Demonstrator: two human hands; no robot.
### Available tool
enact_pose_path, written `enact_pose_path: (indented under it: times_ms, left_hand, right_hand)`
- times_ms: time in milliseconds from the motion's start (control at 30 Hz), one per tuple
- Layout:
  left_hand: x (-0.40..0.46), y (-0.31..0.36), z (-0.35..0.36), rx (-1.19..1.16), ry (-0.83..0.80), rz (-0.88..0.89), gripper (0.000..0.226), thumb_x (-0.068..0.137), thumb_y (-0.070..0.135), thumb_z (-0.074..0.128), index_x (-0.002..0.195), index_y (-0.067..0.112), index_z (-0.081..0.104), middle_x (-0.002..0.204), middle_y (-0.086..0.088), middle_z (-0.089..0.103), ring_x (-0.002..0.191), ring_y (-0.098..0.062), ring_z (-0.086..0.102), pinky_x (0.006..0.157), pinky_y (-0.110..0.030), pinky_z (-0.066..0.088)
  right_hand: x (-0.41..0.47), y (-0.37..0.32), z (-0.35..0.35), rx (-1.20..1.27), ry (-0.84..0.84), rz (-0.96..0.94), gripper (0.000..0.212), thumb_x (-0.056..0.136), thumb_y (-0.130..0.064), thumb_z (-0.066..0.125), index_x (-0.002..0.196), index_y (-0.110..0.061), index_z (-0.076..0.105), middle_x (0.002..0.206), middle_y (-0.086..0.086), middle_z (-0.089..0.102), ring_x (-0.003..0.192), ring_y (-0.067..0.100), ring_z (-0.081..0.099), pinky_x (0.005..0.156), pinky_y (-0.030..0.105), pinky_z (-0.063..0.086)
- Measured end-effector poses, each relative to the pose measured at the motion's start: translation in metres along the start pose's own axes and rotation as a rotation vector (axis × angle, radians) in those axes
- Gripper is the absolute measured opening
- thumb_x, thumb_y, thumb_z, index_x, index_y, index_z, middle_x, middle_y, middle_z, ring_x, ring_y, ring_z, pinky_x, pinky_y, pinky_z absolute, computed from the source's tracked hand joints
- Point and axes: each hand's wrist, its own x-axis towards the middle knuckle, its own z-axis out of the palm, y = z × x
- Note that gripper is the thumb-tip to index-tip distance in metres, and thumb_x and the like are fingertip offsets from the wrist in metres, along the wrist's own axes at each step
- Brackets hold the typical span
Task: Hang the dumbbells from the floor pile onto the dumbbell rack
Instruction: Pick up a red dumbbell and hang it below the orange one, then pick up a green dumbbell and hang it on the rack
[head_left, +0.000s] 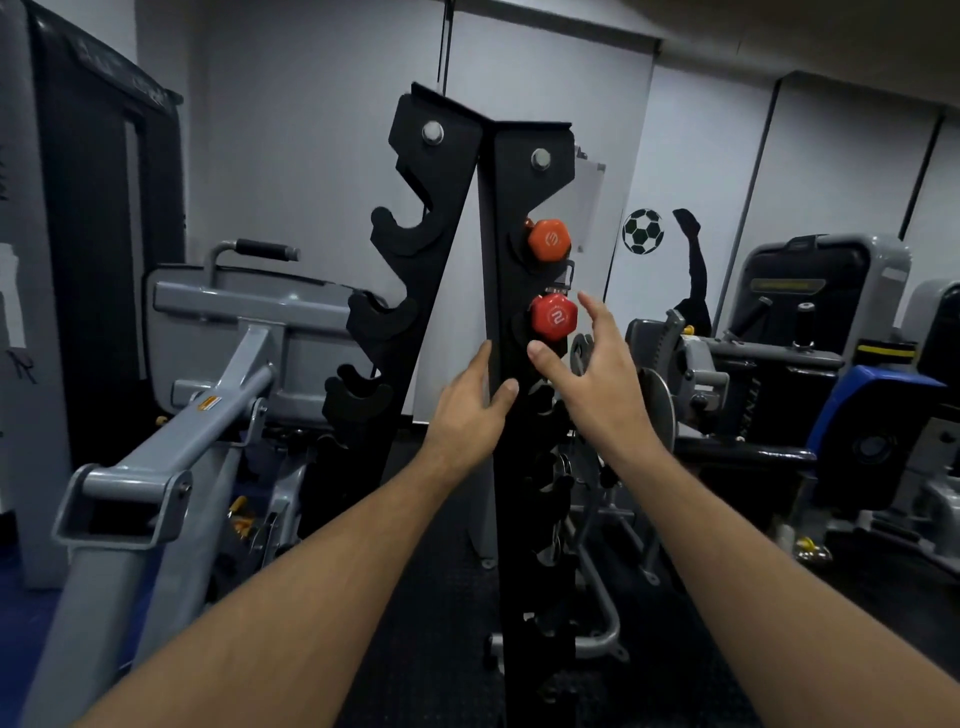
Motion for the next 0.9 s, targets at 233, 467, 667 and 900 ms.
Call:
enact_pose_path:
  times_ms: [233, 467, 667, 900]
  left_hand:
    - [-0.065, -0.046, -0.005, -0.2, 0.016, -0.154, 0.065, 0.098, 0.064, 0.049, 0.155, 0.034, 0.041, 0.156, 0.003, 0.047, 0.141, -0.01, 0.044, 0.117, -0.032, 0.036]
    - [-0.18, -0.143, 0.002, -0.173, -0.021, -0.425, 0.065, 0.098, 0.064, 0.048, 0.154, 0.032, 0.043, 0.157, 0.007, 0.046, 0.143, -0.005, 0.041, 0.116, -0.026, 0.033]
    - [-0.292, -0.226, 0.013, -0.166, -0.051, -0.744, 0.068, 0.098, 0.063, 0.049, 0.155, 0.027, 0.042, 0.157, 0.004, 0.046, 0.143, -0.011, 0.043, 0.11, -0.023, 0.032]
    - [-0.395, -0.298, 0.036, -0.134, -0.097, -1.053, 0.065, 0.101, 0.054, 0.051, 0.154, 0.016, 0.043, 0.148, 0.001, 0.052, 0.137, -0.018, 0.047, 0.103, -0.024, 0.033]
  right_hand:
    - [-0.104, 0.018, 0.018, 0.02, 0.004, 0.045, 0.081, 0.092, -0.055, 0.068, 0.159, -0.035, 0.028, 0.168, -0.009, 0.023, 0.154, 0.007, 0.02, 0.123, 0.034, 0.025]
    - [-0.233, 0.068, 0.061, 0.069, -0.14, 0.292, 0.082, 0.089, -0.06, 0.065, 0.158, -0.035, 0.03, 0.167, -0.012, 0.026, 0.152, 0.002, 0.024, 0.118, 0.022, 0.024]
    - [-0.35, 0.119, 0.108, 0.085, -0.386, 0.576, 0.086, 0.09, -0.057, 0.069, 0.16, -0.034, 0.025, 0.165, -0.009, 0.031, 0.151, 0.006, 0.027, 0.124, 0.039, 0.029]
    - [-0.463, 0.171, 0.15, 0.086, -0.656, 0.864, 0.088, 0.088, -0.055, 0.072, 0.16, -0.03, 0.028, 0.157, -0.008, 0.039, 0.145, 0.01, 0.036, 0.119, 0.034, 0.033]
